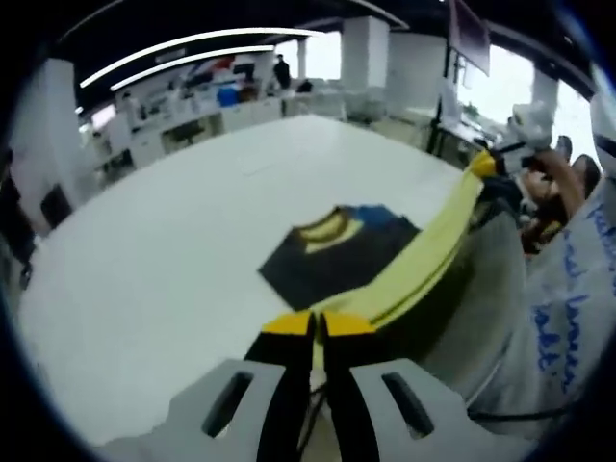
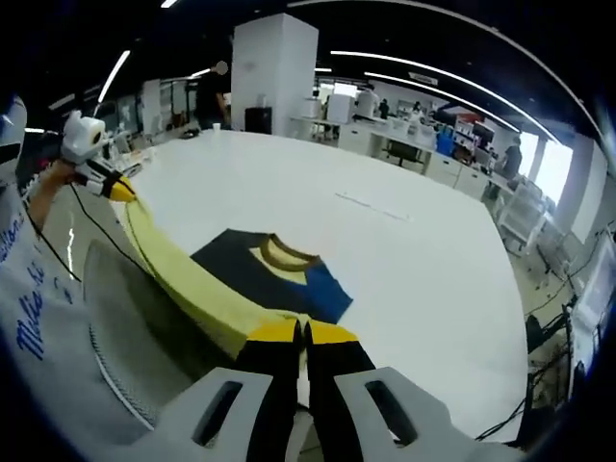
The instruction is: Fold the garment on the visible template until the final outline fits inside the template.
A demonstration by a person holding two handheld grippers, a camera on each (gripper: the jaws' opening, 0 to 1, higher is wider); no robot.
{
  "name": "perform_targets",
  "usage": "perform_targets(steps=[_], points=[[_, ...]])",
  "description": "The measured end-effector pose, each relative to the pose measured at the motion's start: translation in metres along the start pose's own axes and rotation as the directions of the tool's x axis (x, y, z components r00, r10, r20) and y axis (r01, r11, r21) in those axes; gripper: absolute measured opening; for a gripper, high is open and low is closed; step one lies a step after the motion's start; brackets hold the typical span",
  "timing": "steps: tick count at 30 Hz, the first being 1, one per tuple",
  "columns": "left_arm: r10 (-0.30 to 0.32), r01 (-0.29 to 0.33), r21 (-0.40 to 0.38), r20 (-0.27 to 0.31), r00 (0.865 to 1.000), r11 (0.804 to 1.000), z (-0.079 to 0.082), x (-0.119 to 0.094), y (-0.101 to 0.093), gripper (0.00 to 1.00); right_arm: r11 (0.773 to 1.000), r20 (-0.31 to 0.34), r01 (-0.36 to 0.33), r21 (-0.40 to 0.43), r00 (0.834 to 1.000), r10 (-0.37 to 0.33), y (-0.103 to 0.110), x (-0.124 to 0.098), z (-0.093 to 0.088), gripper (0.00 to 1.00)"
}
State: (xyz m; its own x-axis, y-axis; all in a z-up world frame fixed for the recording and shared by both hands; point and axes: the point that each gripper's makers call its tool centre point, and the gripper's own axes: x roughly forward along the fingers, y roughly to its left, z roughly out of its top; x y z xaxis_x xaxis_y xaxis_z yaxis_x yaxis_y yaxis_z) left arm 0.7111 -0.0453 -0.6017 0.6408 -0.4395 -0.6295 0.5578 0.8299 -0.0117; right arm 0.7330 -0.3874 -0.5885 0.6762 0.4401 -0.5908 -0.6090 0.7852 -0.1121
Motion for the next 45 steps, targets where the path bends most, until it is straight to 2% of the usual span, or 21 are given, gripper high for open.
perform_targets(steps=[6,20,26,37,45], points=[[0.027,-0.027,0.015,-0.001,1.0,1.0,0.003,0.019,0.016,0.0,1.0,0.0,-0.007,-0.001,1.0,0.007,-0.01,0.017,0.002,0.02],[0.037,-0.036,0.045,-0.024,0.999,0.998,0.004,0.071,0.049,0.0,1.0,-0.023,-0.006,-0.011,1.0,0.006,-0.034,0.064,0.0,0.02],[0.037,-0.035,0.052,-0.03,0.999,0.998,0.003,0.095,0.06,0.0,1.0,-0.048,-0.015,-0.018,0.999,0.014,-0.043,0.086,-0.008,0.02],[0.032,-0.031,0.025,-0.059,0.998,0.999,-0.004,0.135,0.077,0.0,0.999,-0.104,-0.036,0.016,0.994,0.038,-0.056,0.125,-0.034,0.02],[0.034,-0.032,0.02,-0.104,0.994,0.999,-0.015,0.159,0.081,0.0,1.0,-0.144,-0.025,0.006,0.989,0.025,-0.059,0.146,-0.043,0.02]])
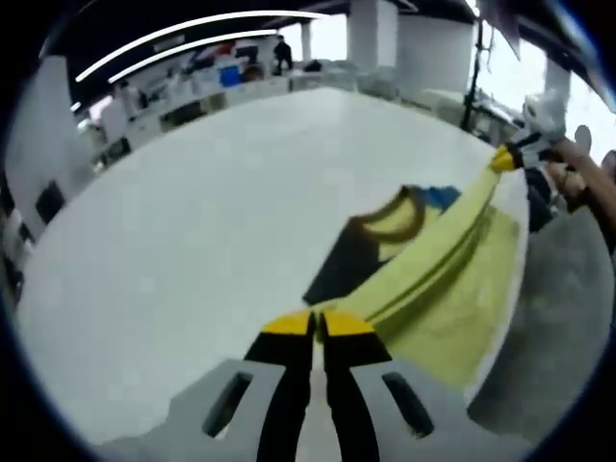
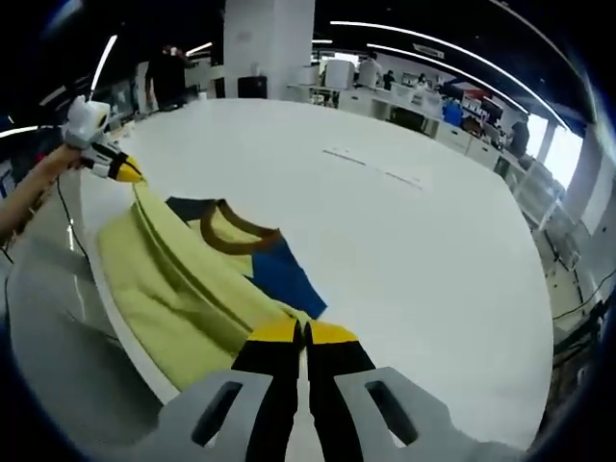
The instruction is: Fold the garment on the visible template until the final outline fits inside the template.
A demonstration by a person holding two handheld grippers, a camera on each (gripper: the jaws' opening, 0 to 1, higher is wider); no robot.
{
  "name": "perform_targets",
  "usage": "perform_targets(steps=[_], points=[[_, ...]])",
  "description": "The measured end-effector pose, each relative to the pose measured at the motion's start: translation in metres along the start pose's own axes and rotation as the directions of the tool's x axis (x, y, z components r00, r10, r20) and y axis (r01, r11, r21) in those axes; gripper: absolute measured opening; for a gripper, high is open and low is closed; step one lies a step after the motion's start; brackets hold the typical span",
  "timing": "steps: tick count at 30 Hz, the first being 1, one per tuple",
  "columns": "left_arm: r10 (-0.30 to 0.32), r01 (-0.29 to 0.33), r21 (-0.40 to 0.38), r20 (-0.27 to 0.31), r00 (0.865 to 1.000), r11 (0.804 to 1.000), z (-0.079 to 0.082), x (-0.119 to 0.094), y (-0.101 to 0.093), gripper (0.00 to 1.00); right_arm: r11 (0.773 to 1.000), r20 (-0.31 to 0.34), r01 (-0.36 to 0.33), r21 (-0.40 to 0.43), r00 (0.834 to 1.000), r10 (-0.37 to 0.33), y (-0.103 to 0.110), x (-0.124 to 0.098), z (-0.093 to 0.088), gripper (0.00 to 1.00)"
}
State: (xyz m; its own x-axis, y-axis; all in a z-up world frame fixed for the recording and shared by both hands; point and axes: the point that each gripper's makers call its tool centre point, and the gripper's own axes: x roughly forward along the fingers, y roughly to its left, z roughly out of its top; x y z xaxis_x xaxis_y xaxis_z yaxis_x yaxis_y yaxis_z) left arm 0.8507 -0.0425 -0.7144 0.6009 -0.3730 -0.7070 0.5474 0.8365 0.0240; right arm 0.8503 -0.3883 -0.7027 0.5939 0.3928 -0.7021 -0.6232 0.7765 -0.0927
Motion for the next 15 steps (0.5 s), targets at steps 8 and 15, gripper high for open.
perform_targets(steps=[8,15], points=[[0.011,-0.011,0.0,-0.025,1.0,1.0,-0.007,0.018,0.007,0.0,1.0,-0.002,0.008,-0.023,1.0,-0.008,-0.005,0.022,0.0,0.02],[0.015,-0.015,-0.001,-0.05,0.999,1.0,-0.016,0.032,0.01,0.0,1.0,-0.033,0.002,-0.018,0.999,-0.002,-0.008,0.037,-0.012,0.02]])
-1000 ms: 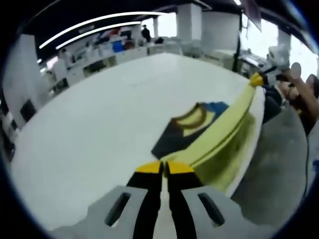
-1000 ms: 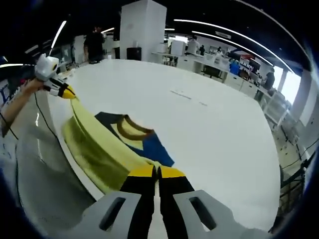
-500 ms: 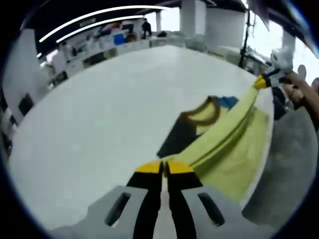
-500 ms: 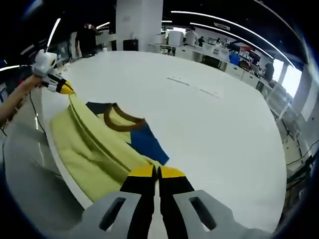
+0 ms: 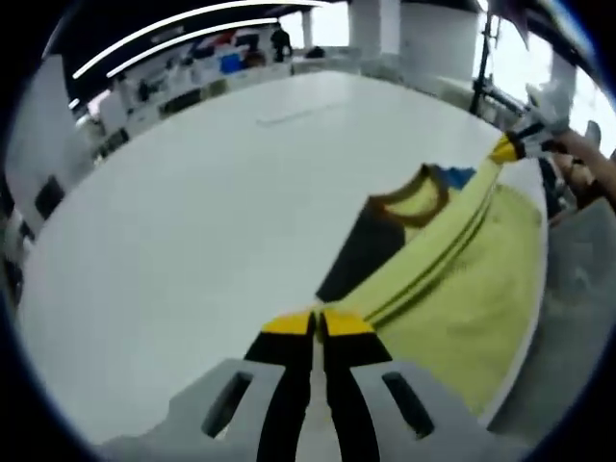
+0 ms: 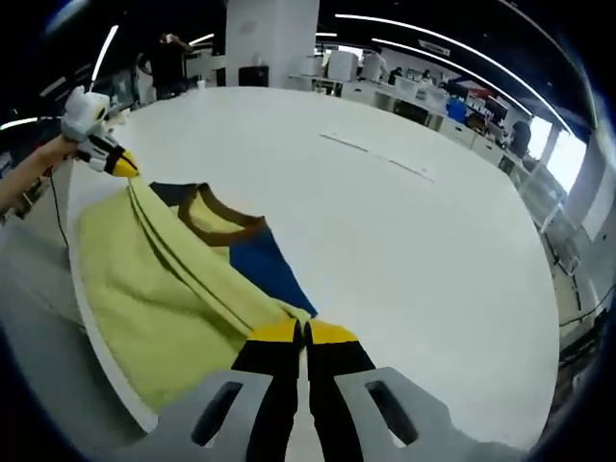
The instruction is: Fold the garment on the visible template until the final outline fits inside the template.
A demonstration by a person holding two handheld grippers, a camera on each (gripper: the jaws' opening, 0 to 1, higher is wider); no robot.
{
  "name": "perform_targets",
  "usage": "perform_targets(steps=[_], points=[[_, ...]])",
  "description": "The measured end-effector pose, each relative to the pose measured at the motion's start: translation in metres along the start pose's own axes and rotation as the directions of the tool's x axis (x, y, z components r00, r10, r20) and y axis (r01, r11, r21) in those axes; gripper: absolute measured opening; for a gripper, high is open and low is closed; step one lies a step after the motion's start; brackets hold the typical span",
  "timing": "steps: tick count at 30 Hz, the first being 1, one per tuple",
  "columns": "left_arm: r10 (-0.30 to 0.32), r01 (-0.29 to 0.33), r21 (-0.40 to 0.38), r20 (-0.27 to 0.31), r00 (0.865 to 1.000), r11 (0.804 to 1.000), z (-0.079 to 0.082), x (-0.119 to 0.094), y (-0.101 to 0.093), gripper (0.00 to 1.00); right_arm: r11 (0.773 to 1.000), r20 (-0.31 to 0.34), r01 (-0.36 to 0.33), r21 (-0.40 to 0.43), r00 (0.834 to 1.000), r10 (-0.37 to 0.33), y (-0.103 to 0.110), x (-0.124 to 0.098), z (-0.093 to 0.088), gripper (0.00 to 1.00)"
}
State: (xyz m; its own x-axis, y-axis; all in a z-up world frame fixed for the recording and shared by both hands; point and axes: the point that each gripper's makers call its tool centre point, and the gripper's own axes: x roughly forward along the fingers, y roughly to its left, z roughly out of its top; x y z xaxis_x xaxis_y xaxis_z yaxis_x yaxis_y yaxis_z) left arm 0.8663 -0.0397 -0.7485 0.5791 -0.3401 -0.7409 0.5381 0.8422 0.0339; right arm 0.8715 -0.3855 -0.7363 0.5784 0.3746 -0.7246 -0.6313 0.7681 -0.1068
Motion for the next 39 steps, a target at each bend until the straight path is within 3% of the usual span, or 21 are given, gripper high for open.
perform_targets(steps=[8,15,19,34,39], points=[[0.006,-0.006,0.011,0.001,1.0,1.0,-0.004,0.004,0.0,0.0,1.0,-0.022,0.002,0.007,1.0,-0.001,0.0,0.014,-0.014,0.02],[0.019,-0.018,0.048,-0.027,0.999,0.999,-0.01,0.012,-0.001,0.0,1.0,-0.028,0.007,-0.009,1.0,-0.007,-0.003,0.021,-0.017,0.02],[0.027,-0.027,0.022,-0.023,0.999,0.999,-0.009,0.012,0.001,0.0,1.0,-0.025,0.007,-0.025,1.0,-0.008,-0.004,0.022,-0.016,0.03],[0.036,-0.035,0.038,-0.034,0.999,0.999,-0.013,0.016,0.0,0.0,0.999,-0.038,0.012,-0.035,0.999,-0.014,-0.003,0.027,-0.02,0.03],[0.049,-0.049,0.063,0.007,0.999,0.997,-0.007,0.006,0.004,0.04,1.0,-0.012,0.027,-0.009,1.0,-0.027,-0.007,0.02,-0.015,0.13]])
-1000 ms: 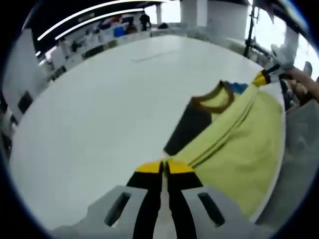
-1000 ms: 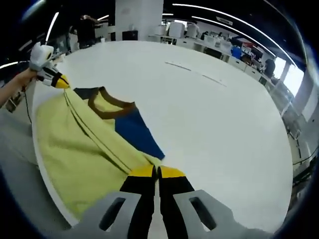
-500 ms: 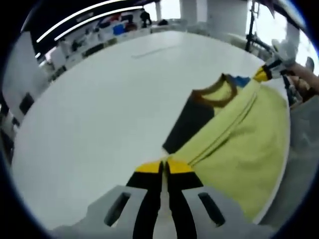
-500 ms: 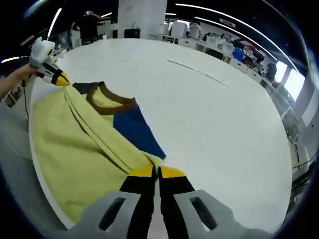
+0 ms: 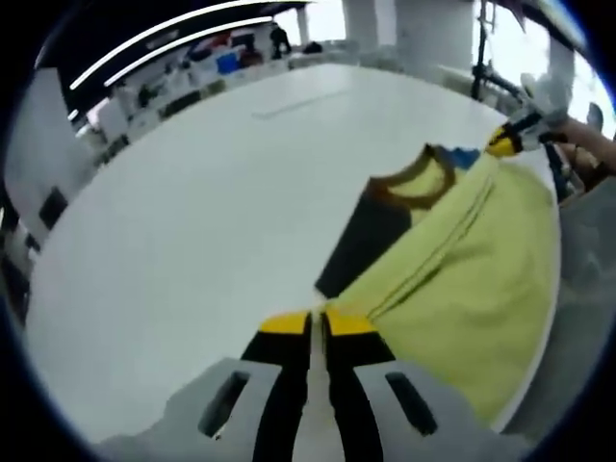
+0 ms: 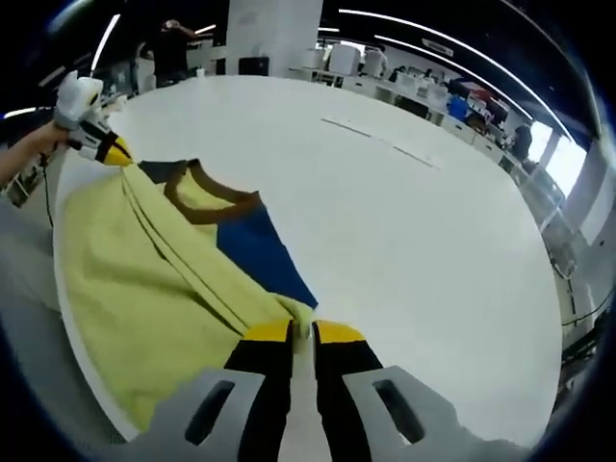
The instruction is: Fold the garment on the visible template until the final outline fits inside the template.
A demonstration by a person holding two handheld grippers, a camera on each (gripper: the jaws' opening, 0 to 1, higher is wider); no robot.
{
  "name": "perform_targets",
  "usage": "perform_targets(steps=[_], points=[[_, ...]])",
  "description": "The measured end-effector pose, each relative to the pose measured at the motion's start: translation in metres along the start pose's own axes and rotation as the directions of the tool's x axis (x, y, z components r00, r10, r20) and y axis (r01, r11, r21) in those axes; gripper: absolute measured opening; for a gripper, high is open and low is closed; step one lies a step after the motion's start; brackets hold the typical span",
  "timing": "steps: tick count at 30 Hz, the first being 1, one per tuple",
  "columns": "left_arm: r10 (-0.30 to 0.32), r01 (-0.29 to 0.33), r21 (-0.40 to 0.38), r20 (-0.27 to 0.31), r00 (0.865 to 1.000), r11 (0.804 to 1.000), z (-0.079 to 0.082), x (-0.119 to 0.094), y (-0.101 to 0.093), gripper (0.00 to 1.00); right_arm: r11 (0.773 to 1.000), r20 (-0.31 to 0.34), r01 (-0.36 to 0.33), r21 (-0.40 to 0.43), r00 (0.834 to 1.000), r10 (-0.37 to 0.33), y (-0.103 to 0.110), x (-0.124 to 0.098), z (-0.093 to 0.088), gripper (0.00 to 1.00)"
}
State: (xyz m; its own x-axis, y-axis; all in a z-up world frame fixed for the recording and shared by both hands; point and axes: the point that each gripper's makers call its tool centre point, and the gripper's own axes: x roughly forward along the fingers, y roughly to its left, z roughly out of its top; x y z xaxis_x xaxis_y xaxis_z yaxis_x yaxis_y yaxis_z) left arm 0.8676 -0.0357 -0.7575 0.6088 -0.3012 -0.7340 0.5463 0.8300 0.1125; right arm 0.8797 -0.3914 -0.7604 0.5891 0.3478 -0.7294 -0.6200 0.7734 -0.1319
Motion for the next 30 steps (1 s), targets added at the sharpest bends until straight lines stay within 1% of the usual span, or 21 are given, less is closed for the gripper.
perform_targets(steps=[2,5,7,8,9,10,11,12,14,17,18,20,21,23,24,25,28,30], points=[[0.001,-0.001,-0.006,0.0,1.0,1.0,0.0,-0.005,0.002,0.08,1.0,0.005,0.005,0.002,1.0,-0.005,0.0,-0.004,0.001,0.16],[-0.024,0.026,-0.043,0.032,0.999,0.999,0.004,-0.016,-0.003,0.12,1.0,0.021,0.005,0.003,1.0,-0.005,0.003,-0.015,0.005,0.23],[-0.053,0.057,-0.07,0.058,0.997,0.996,0.007,-0.023,-0.01,0.14,0.999,0.02,-0.033,0.021,0.999,0.032,0.012,-0.023,0.003,0.31],[-0.081,0.087,-0.088,0.074,0.994,0.992,0.008,-0.028,-0.016,0.15,0.999,0.027,-0.043,0.033,0.999,0.043,0.015,-0.026,0.003,0.34],[-0.088,0.096,-0.101,0.079,0.993,0.99,0.007,-0.031,-0.018,0.14,0.998,0.035,-0.052,0.041,0.998,0.051,0.019,-0.029,0.003,0.35],[-0.096,0.105,-0.108,0.088,0.991,0.989,0.007,-0.034,-0.02,0.14,0.997,0.048,-0.06,0.047,0.997,0.057,0.022,-0.032,0.004,0.34],[-0.109,0.12,-0.114,0.092,0.99,0.986,0.006,-0.037,-0.023,0.16,0.997,0.056,-0.061,0.051,0.997,0.058,0.024,-0.035,0.004,0.34],[-0.129,0.141,-0.131,0.101,0.987,0.981,0.006,-0.041,-0.028,0.18,0.997,0.061,-0.06,0.054,0.997,0.057,0.026,-0.039,0.003,0.34],[-0.141,0.159,-0.144,0.123,0.982,0.977,0.007,-0.048,-0.033,0.24,0.996,0.057,-0.065,0.057,0.996,0.062,0.03,-0.045,-0.001,0.35],[-0.139,0.155,-0.133,0.123,0.983,0.979,0.004,-0.056,-0.037,0.24,0.996,0.057,-0.07,0.063,0.996,0.067,0.035,-0.054,-0.004,0.36],[-0.143,0.159,-0.132,0.122,0.982,0.978,0.003,-0.058,-0.038,0.25,0.995,0.058,-0.075,0.067,0.996,0.071,0.036,-0.056,-0.005,0.36],[-0.163,0.181,-0.145,0.128,0.978,0.973,0.002,-0.064,-0.044,0.29,0.993,0.06,-0.086,0.079,0.995,0.081,0.041,-0.063,-0.008,0.37],[-0.169,0.188,-0.143,0.132,0.977,0.972,0.001,-0.067,-0.046,0.29,0.993,0.064,-0.086,0.078,0.995,0.081,0.044,-0.068,-0.009,0.36],[-0.21,0.225,-0.129,0.12,0.97,0.966,-0.003,-0.072,-0.056,0.31,0.995,0.058,-0.078,0.07,0.996,0.074,0.047,-0.074,-0.013,0.36],[-0.226,0.241,-0.136,0.116,0.967,0.961,-0.005,-0.075,-0.061,0.33,0.995,0.055,-0.078,0.069,0.996,0.074,0.048,-0.076,-0.014,0.36],[-0.229,0.244,-0.137,0.115,0.967,0.96,-0.007,-0.077,-0.062,0.34,0.994,0.052,-0.081,0.07,0.996,0.078,0.05,-0.079,-0.017,0.35],[-0.235,0.252,-0.144,0.12,0.964,0.957,-0.011,-0.083,-0.067,0.32,0.992,0.059,-0.094,0.089,0.994,0.089,0.056,-0.086,-0.022,0.33],[-0.236,0.253,-0.153,0.123,0.964,0.955,-0.014,-0.086,-0.069,0.32,0.99,0.052,-0.1,0.098,0.994,0.096,0.06,-0.089,-0.027,0.31]])
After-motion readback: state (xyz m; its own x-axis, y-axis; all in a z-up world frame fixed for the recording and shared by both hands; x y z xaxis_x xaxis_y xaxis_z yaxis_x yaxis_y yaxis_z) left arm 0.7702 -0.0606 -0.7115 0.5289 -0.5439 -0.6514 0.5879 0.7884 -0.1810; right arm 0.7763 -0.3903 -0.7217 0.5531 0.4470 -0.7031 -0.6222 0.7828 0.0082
